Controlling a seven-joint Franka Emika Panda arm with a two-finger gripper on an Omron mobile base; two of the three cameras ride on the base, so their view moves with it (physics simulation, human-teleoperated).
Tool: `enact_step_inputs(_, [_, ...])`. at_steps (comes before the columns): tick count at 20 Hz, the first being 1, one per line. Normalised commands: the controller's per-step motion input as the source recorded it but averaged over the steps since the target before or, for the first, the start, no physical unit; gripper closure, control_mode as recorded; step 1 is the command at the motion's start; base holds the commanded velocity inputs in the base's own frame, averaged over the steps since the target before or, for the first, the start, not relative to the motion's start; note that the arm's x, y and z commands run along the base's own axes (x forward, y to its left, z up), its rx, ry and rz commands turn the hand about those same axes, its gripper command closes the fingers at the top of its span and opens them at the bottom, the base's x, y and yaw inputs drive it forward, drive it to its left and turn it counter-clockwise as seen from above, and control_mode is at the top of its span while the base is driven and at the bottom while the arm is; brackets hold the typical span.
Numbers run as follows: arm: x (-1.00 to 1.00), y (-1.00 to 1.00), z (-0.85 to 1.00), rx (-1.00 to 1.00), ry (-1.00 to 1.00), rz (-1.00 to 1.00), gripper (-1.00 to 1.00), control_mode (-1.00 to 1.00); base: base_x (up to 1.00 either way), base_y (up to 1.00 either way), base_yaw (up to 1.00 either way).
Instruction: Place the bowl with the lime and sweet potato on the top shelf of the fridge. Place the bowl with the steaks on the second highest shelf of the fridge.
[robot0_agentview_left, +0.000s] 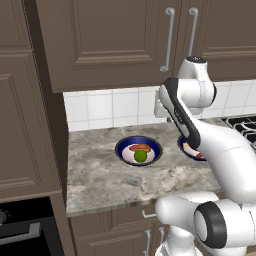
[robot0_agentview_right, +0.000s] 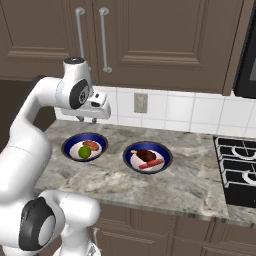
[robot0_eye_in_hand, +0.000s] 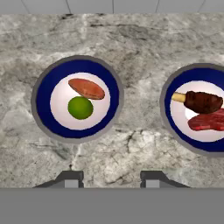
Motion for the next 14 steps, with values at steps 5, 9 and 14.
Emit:
enact_step_inputs(5, [-0.1, 0.0, -0.24, 0.11, 0.07, -0.01, -1.0, -1.0, 0.0, 0.0, 0.0])
enact_step_inputs(9, [-0.14, 0.0, -0.86, 0.12, 0.3, -0.02, -1.0, -1.0, 0.0, 0.0, 0.0])
enact_step_inputs(14, [-0.05, 0.0, -1.0, 0.09, 0.22, -0.03, -1.0, -1.0, 0.0, 0.0, 0.0])
